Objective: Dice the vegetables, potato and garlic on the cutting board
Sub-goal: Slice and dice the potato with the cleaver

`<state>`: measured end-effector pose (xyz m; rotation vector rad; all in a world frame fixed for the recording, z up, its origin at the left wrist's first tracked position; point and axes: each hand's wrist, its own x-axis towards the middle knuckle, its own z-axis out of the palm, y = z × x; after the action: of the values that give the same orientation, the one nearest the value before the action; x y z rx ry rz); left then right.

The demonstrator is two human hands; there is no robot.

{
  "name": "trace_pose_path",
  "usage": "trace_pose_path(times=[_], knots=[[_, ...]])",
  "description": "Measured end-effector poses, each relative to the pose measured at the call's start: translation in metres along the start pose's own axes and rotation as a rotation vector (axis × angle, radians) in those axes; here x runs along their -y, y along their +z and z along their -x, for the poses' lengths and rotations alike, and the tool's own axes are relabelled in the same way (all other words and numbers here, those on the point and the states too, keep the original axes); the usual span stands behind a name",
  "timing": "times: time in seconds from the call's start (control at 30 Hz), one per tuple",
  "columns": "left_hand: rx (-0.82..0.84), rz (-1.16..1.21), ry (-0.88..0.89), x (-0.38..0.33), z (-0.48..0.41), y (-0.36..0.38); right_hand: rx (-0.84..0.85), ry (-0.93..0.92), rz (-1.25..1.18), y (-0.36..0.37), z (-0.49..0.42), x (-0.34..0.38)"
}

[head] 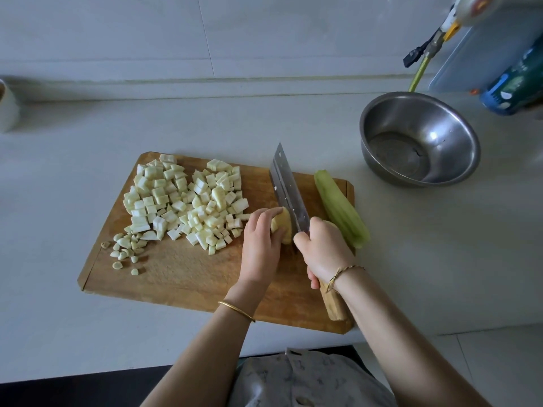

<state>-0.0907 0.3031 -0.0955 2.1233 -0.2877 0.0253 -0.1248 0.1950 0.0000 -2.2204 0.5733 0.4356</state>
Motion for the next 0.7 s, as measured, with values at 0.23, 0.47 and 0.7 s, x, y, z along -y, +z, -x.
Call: trace_pose_path(times=[0.23,0.47,0.7], knots=[[0.012,-0.019,0.005,0.0,0.0,-0.001,-0.036,0.042,-0.036,0.018,-0.002,-0.006],[0.028,-0.018,0.0,0.0,0.0,-0.004,-0.079,0.0,-0.064,0.017,0.002,-0.011],[0.051,0.004,-0.017,0.0,-0.001,-0.006,-0.207,-0.08,-0.036,0.002,0.016,-0.007]])
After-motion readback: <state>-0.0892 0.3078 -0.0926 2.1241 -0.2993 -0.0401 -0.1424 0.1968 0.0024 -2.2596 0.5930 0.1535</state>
